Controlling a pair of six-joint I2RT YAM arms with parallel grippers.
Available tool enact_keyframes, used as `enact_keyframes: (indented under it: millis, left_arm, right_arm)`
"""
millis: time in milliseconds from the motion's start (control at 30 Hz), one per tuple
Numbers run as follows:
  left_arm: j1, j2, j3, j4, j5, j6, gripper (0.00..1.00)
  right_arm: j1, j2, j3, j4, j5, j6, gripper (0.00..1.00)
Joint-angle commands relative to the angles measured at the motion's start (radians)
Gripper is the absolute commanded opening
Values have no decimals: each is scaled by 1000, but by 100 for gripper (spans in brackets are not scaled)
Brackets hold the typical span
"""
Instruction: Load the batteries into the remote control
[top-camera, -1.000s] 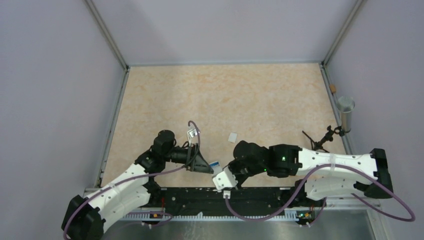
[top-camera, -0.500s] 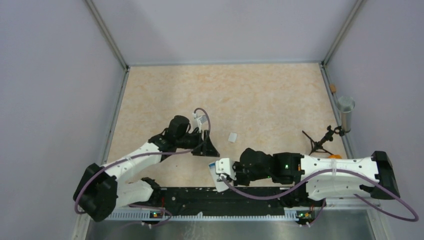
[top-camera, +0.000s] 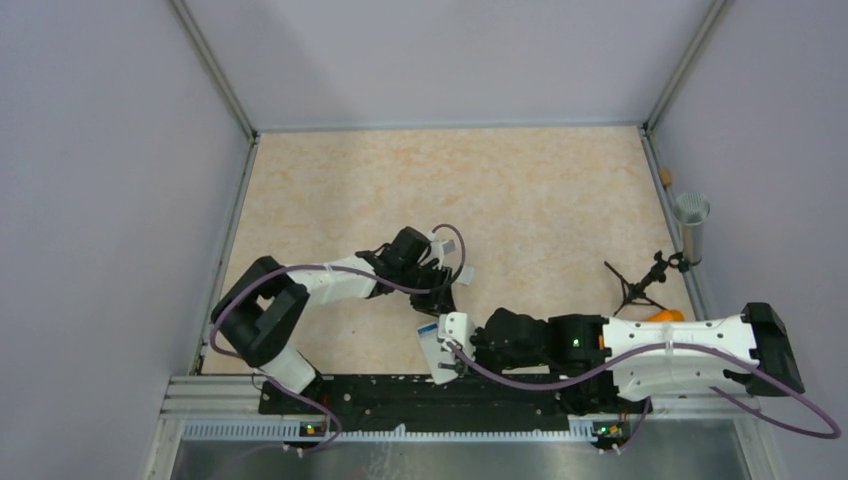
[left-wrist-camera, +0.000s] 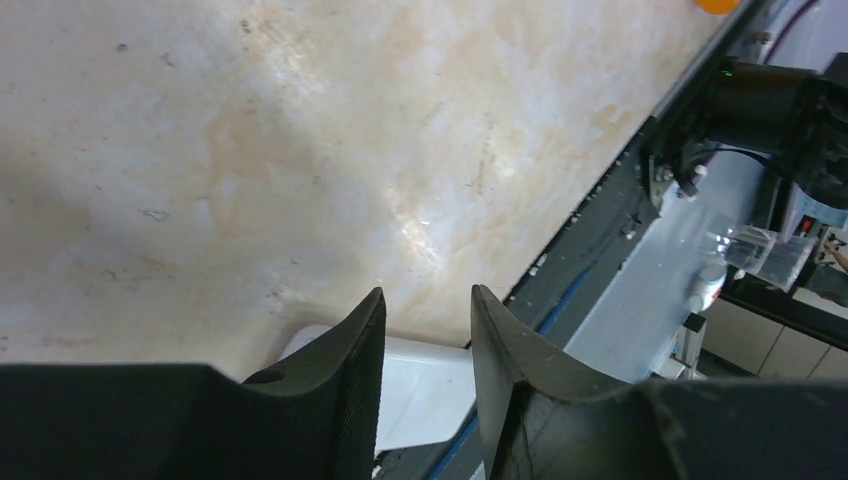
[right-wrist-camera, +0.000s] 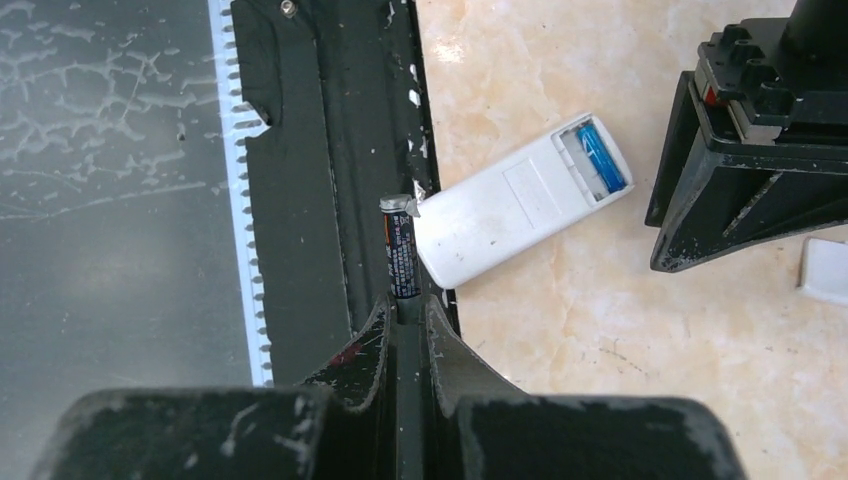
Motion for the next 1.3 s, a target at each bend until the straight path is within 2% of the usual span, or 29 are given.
enact_keyframes:
  millis: [0,200,567,1033,1267]
  left_arm:
    - [-14,73,50,-12,-36,43,37]
    - [-21,131,45,-53,-81,64,30]
    - [-21,44,-107,-87,-159,34,23]
    - [-31,-148,-341,-66,-189,-103,22]
    - [-36,-282,-441,-65,-247,-202,27]
  right_arm:
    - [19,-27,-17,56,35,43,0]
    - [21,-3,-11,55,51,44,0]
    - [22,38,5,31,102,58,0]
    - [22,104,67,-71,174,157,0]
    - [22,137,73,-70,180,202,0]
